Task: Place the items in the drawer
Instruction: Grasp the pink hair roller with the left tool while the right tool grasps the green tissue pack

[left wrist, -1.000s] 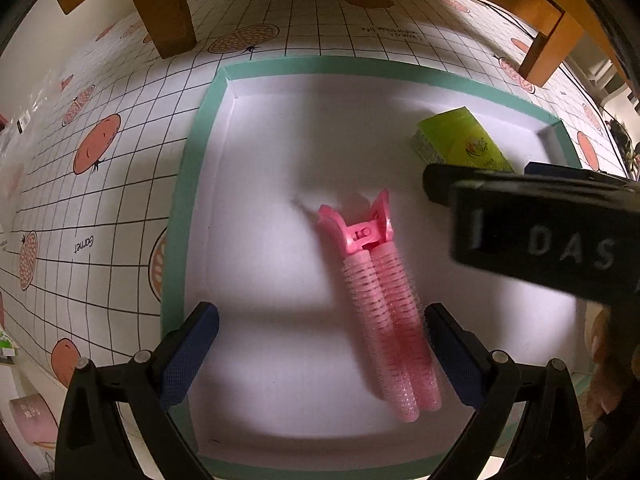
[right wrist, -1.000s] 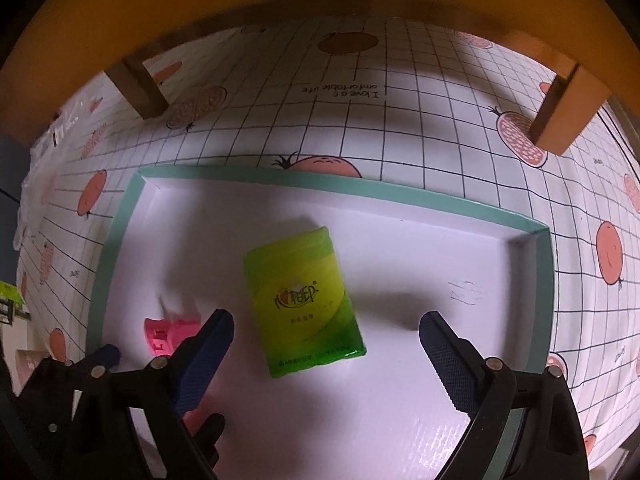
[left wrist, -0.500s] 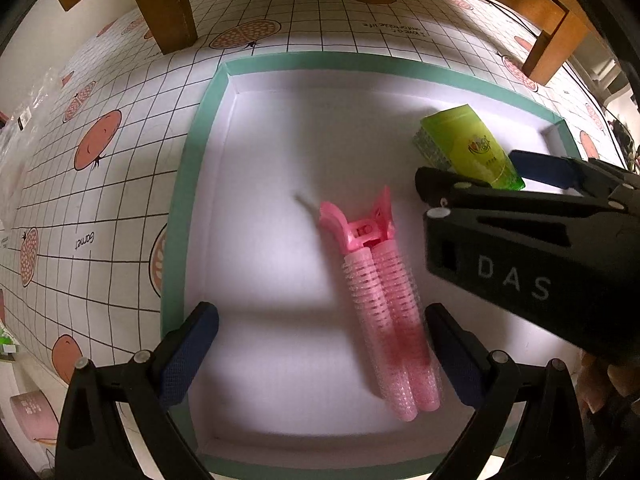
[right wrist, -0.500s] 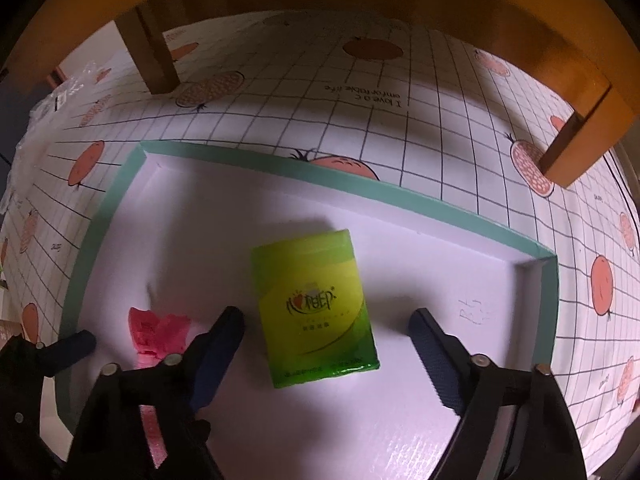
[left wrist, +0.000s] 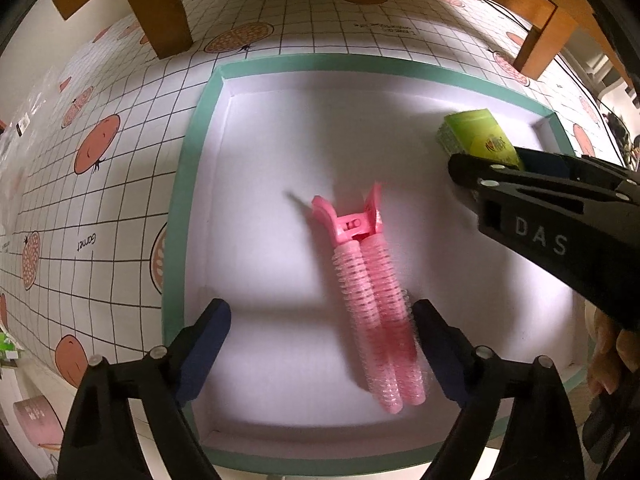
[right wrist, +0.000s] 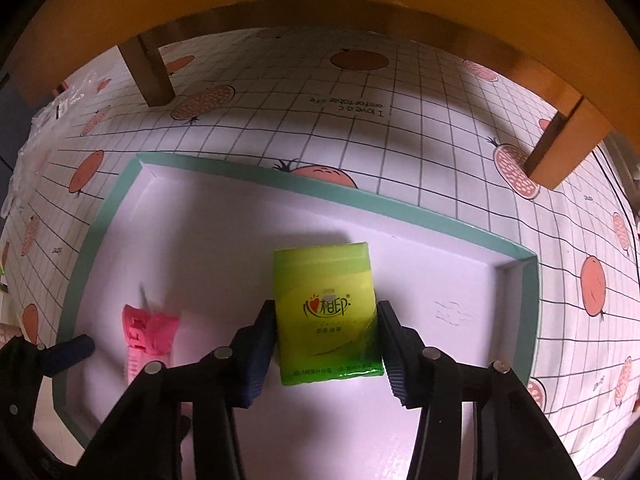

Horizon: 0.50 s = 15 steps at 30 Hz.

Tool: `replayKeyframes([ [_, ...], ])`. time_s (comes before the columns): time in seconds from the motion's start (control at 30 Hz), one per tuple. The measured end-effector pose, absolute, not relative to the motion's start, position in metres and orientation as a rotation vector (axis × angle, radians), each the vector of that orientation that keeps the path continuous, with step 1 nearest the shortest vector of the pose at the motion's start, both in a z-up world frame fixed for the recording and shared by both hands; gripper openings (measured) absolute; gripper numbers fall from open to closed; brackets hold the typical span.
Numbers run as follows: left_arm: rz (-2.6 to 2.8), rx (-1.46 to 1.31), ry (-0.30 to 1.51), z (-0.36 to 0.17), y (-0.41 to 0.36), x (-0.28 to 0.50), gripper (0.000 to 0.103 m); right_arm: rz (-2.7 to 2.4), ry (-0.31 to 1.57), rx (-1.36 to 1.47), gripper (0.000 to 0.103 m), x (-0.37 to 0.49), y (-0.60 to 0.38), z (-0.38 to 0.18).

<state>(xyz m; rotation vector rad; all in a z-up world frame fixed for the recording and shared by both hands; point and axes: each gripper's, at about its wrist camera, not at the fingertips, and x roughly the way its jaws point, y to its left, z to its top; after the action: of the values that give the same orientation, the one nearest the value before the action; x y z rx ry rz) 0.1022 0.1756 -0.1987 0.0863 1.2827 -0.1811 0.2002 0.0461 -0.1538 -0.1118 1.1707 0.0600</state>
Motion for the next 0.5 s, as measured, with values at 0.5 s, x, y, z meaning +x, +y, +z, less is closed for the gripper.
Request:
replayKeyframes([
  [0.5, -0.236, 0.131, 1.246, -0.187, 0.156, 0.118, 0.058, -0.032, 1.255, -0.019, 0.051, 0.191, 0.011, -0.154],
])
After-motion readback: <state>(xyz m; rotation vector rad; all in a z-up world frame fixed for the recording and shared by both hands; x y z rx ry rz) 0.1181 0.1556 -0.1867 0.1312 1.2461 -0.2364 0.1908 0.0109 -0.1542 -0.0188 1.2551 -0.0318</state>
